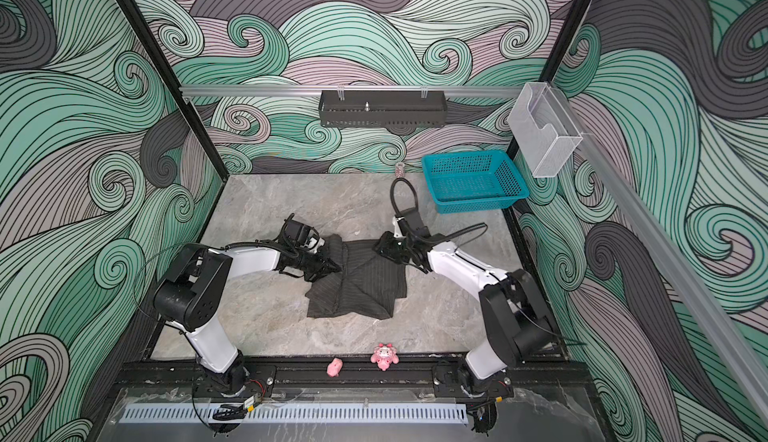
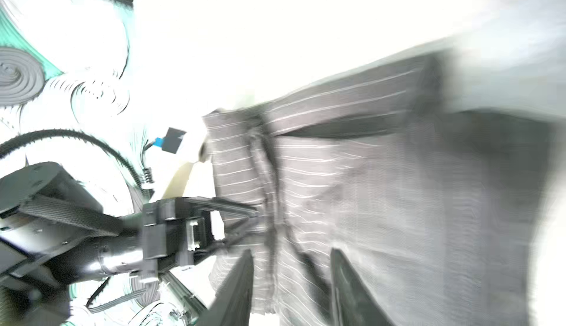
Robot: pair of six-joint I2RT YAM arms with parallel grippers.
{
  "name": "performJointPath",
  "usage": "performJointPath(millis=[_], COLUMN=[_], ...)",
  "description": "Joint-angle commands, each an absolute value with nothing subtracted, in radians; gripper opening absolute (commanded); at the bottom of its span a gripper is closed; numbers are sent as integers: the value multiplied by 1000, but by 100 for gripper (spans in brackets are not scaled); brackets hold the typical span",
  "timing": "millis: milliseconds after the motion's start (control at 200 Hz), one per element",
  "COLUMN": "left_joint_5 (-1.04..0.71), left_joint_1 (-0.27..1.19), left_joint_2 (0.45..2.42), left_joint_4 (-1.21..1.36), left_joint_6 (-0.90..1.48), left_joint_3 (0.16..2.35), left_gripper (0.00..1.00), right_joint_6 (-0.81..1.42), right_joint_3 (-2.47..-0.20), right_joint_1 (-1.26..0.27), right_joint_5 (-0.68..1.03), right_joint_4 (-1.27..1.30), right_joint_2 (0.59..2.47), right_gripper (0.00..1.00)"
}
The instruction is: Fold and stack the long sleeve shirts
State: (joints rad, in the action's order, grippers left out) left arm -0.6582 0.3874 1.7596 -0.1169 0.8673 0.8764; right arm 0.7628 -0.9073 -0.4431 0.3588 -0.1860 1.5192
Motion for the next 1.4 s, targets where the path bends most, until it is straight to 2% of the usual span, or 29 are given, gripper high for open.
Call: performJointPath(millis=[0, 180, 430, 710, 1006, 1231, 1316, 1391], left_joint_5=[-631, -609, -537, -365, -360, -371, -371, -370], left_joint_1=[396, 414, 460, 606, 724, 756, 758, 755], left_joint_2=[1755, 1713, 1638, 1663, 1853, 1985, 2013, 2031], left_joint_4=[-234, -322, -473, -636, -597, -525, -513, -509], left_joint_6=[832, 818, 811, 860, 918, 959, 965, 967], left_joint_3=[915, 971, 1066, 1275, 1423, 1491, 1501, 1503], left_gripper=[0, 0, 0, 0, 0, 0, 0, 0], right_joint_6=[664, 639, 640, 611, 607, 607, 606, 596], right_joint_3=[-819, -763, -735, -729, -718, -724, -729, -733], right_joint_1=[-375, -353, -356, -355, -356, -355, -351, -349], right_joint_5=[425, 515, 519, 500, 508, 517, 522, 516], right_joint_4=[-259, -174, -127, -168, -163, -187, -208, -240], right_joint_2=[1536, 1660, 1744, 1726, 1727, 1688, 1661, 1626], right_gripper=[28, 16, 13, 13, 13, 13, 15, 22])
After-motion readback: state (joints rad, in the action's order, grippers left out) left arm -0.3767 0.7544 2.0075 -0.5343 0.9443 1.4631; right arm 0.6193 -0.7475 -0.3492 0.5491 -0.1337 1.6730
